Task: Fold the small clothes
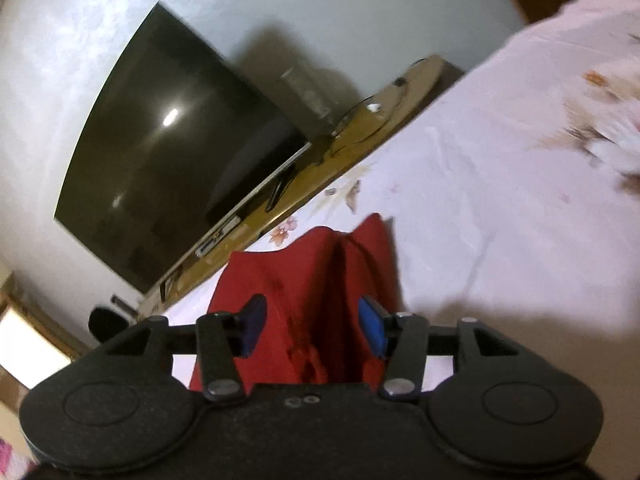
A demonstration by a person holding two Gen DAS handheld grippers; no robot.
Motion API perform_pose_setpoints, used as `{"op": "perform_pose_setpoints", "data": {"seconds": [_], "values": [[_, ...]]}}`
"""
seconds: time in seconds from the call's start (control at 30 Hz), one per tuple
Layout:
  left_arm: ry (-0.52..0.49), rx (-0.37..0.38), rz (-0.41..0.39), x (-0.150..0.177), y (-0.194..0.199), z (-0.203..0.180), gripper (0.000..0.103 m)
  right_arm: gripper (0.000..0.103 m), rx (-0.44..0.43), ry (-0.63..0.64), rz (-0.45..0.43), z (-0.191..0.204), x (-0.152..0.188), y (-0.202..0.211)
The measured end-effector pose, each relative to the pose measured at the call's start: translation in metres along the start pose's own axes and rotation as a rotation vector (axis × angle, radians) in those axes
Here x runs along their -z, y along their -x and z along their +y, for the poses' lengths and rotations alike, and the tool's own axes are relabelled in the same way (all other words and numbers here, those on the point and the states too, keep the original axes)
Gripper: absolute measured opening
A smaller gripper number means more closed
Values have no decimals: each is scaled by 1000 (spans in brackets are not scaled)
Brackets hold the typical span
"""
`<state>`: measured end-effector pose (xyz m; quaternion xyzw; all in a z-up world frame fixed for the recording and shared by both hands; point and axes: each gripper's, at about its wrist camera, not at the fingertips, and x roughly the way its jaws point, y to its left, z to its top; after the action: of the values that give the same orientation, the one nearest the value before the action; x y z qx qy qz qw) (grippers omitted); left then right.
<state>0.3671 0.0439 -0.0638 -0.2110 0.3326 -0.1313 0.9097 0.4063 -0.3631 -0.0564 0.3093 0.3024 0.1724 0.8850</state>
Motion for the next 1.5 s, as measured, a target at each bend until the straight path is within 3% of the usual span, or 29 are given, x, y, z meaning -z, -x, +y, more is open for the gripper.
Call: {"op": "perform_pose_setpoints", "data": {"seconds": [0.13,0.23,0.27,0.37,0.43,0.57,0.7,0.83,1.0,1.1,1.2,1.37,1.5], "values": [[-10,-11,9,-5,-7,-5,93,48,-10,51,55,5,1,-19],[-6,-15,11,-5,-9,-3,93,35,-3,94,84,7,6,-26],[-1,-17,12,-5,-9,-3,93,24,10,113,91,8,8,-29],[17,-13,17,-3,-12,1,93,18,34,226,129,22,14,-38],[22,-7,17,-3,-13,2,93,19,46,258,133,25,16,-34],[22,-1,20,-2,-12,4,93,47,19,153,135,12,11,-18],[30,4,24,-2,-14,6,93,47,-101,-21,223,-11,12,-21],[20,19,22,-4,-15,4,93,45,-169,-89,215,-14,5,-37],[17,19,54,-4,-26,2,93,37,-144,-42,261,-8,2,-64],[15,18,56,-5,-28,1,93,19,-87,95,254,10,3,-63],[17,53,24,-9,-23,-6,93,17,-61,248,188,35,5,-47],[-20,101,-4,-19,-22,-26,93,16,-93,287,95,49,-10,-17],[-70,55,71,-16,-40,-34,93,16,-44,267,63,31,-10,-3]]}}
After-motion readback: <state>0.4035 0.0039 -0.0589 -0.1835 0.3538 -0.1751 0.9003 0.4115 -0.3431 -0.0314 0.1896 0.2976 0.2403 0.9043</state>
